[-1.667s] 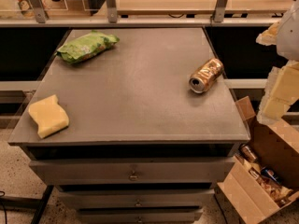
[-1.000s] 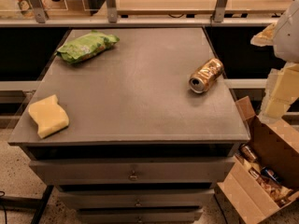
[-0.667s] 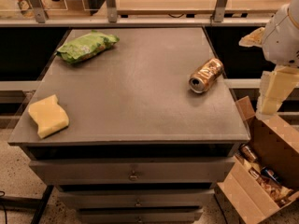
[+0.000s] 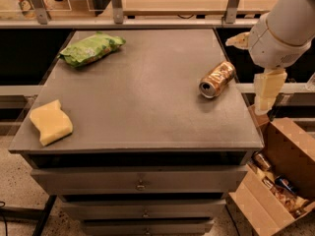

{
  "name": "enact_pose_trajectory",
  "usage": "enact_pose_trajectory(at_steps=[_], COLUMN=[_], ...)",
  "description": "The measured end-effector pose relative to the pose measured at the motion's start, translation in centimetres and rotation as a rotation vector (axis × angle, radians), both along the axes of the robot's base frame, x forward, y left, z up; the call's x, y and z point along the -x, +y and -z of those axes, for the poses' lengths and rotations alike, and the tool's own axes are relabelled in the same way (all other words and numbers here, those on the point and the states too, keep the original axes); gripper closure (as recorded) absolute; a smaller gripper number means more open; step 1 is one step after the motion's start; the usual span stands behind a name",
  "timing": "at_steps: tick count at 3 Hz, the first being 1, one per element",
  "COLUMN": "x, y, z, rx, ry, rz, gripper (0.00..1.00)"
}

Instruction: Move orange can near sponge

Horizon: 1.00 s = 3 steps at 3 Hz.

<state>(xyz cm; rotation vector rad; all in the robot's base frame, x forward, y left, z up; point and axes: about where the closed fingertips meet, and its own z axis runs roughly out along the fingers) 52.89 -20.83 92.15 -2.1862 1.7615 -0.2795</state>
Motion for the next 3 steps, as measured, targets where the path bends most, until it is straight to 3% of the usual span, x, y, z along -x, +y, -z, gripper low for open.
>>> enact_pose_trajectory(at_steps=[2,3], x=[-6.0,-8.2], y=[0.9,1.4], z=[1.7,3.1], rx=[0.119,0.156], ry=[-0.092,-0.107], rz=[-0.135,-0.192], gripper=[0.00,0.00])
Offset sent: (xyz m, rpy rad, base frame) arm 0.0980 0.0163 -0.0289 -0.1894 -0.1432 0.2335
